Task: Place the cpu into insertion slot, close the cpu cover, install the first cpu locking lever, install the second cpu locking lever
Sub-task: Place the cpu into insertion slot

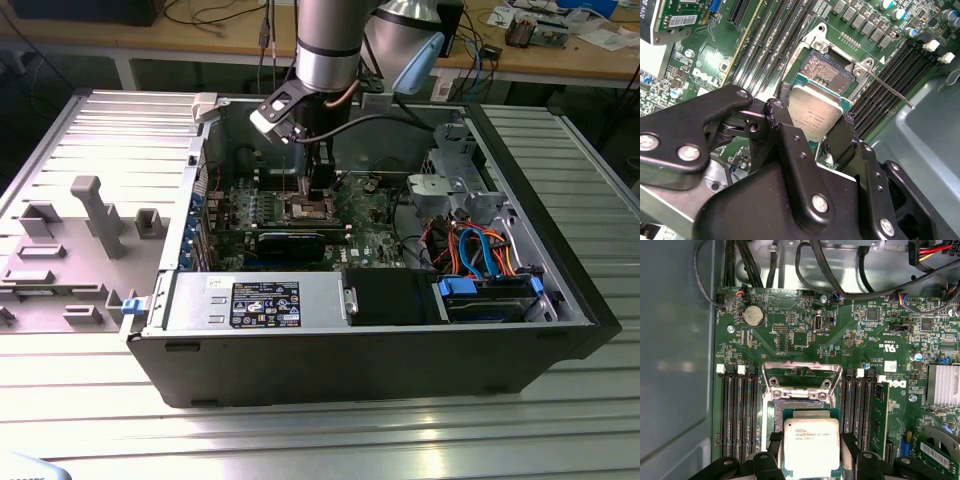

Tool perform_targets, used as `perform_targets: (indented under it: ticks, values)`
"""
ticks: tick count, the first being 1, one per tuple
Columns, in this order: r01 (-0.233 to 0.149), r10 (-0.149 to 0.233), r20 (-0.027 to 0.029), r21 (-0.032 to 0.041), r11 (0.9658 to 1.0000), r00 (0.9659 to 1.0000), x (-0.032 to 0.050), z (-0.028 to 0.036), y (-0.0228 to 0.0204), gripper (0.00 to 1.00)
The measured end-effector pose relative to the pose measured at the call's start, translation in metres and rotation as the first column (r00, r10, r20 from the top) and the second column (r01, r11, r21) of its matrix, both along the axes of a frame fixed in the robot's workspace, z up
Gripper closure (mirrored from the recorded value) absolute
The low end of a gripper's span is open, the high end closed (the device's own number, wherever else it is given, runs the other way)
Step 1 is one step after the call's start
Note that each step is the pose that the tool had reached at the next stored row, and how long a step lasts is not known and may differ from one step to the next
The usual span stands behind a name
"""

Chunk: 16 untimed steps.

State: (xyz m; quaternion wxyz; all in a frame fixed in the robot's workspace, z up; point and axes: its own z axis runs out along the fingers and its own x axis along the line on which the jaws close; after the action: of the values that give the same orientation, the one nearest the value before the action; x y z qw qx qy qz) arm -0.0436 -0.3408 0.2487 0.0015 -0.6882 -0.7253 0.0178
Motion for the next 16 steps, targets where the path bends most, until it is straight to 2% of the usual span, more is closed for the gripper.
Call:
perform_targets:
  ticks: [16]
  values:
    - [0.0,0.0,0.0,0.0,1.0,1.0,0.0,-0.0033,0.0,0.45]
